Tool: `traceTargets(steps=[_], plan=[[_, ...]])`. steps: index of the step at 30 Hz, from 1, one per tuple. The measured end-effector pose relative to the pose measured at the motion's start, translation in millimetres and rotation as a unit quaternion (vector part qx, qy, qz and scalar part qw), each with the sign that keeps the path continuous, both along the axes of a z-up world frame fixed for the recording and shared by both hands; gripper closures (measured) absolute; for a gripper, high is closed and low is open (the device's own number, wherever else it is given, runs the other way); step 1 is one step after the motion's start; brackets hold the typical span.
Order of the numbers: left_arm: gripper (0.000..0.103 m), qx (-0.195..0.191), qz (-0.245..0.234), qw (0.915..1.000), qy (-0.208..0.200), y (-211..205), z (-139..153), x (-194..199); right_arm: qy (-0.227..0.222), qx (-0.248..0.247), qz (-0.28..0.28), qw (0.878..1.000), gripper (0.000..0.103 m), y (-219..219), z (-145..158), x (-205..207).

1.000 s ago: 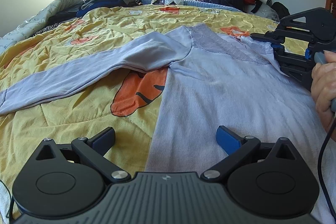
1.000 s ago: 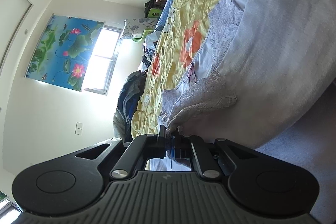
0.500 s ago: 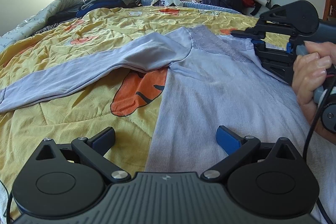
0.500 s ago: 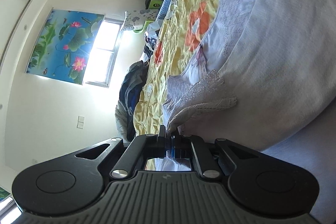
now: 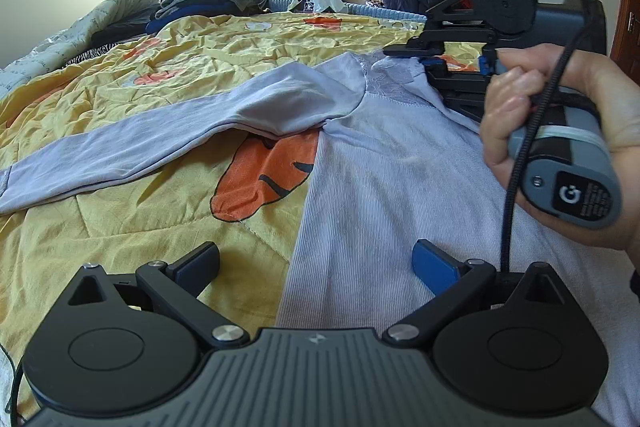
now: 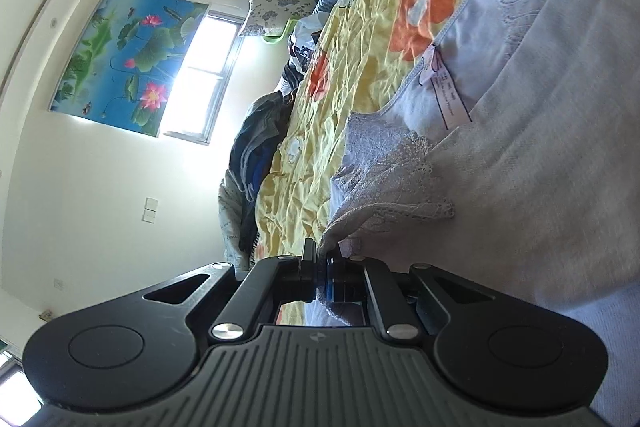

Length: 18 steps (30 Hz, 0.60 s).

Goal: Fold small clothes
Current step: 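Open the right gripper to release the sleeve onto the shirt body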

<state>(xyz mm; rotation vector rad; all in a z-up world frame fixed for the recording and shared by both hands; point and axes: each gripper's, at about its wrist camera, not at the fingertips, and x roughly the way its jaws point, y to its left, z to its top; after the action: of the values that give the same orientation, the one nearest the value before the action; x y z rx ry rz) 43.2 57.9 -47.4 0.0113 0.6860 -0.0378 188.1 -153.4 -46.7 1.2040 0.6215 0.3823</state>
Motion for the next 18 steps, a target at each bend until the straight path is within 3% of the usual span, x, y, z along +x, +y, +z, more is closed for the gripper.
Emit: traceTargets(steps=[8, 16, 18], plan=[[0.0, 0.0, 0.0, 1.0, 0.0, 0.4, 0.0, -0.3, 0.014, -0.025, 0.029, 0.999, 0.086, 21.7, -2.7, 12.4], [0.0, -0.002, -0.002, 1.0, -0.001, 0.0, -0.3, 0.3, 0.014, -0.051, 0.058, 0.997, 0.059, 38.7, 5.3, 15.0], [0.0, -0.002, -0.001, 1.0, -0.001, 0.1, -0.3, 0.2, 0.006, -0.06, 0.073, 0.996, 0.048, 43.3, 11.7, 15.8]])
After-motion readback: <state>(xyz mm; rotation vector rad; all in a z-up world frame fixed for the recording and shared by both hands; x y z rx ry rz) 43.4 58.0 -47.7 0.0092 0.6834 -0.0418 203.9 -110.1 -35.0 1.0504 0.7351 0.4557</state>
